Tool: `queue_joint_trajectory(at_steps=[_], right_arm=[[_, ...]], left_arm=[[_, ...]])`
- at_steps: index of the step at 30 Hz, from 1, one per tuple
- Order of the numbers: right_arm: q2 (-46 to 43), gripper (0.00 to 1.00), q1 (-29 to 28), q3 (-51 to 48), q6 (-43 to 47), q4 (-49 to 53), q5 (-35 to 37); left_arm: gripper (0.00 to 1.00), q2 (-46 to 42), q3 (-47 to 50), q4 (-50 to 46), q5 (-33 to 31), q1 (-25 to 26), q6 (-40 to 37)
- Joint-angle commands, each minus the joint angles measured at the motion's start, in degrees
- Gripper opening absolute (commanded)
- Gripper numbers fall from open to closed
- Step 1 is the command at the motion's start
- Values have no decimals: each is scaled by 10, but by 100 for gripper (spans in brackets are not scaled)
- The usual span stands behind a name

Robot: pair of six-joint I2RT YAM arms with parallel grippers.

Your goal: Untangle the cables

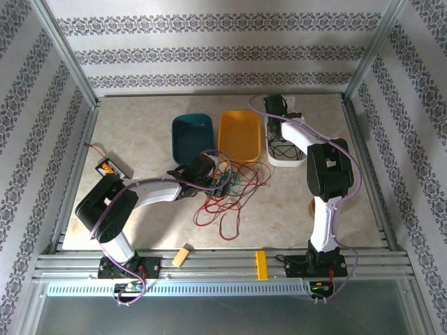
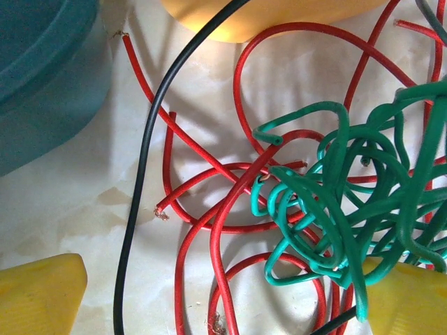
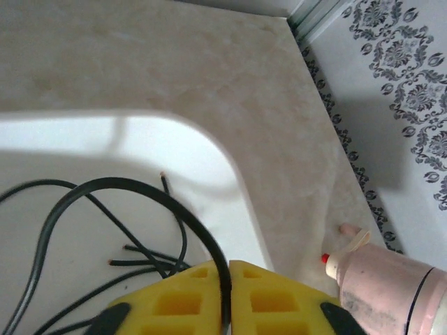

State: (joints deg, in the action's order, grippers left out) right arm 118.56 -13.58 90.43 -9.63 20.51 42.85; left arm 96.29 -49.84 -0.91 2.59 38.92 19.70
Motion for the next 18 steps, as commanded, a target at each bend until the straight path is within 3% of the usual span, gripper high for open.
queue_joint_trajectory(at_steps=[1,3,6,12,18], right_arm=[[5,37,7,23,5,50,-13],[-16,48,12,15,-5,57,-37],[-62,56,19,-10,-17,58,-75],[-209,56,21,-115,-45,27,-182],[-342,52,-25,-243,-83,-25,-406]], left_arm=[[99,10,-13,-29,-3,-7,-11],[99,8,-12,-29,-2,-6,-11],[99,6,-11,-29,-2,-7,-13],[99,-8,-10,-39,12,-7,-29],[99,-55,10,-54,54,-7,-52]])
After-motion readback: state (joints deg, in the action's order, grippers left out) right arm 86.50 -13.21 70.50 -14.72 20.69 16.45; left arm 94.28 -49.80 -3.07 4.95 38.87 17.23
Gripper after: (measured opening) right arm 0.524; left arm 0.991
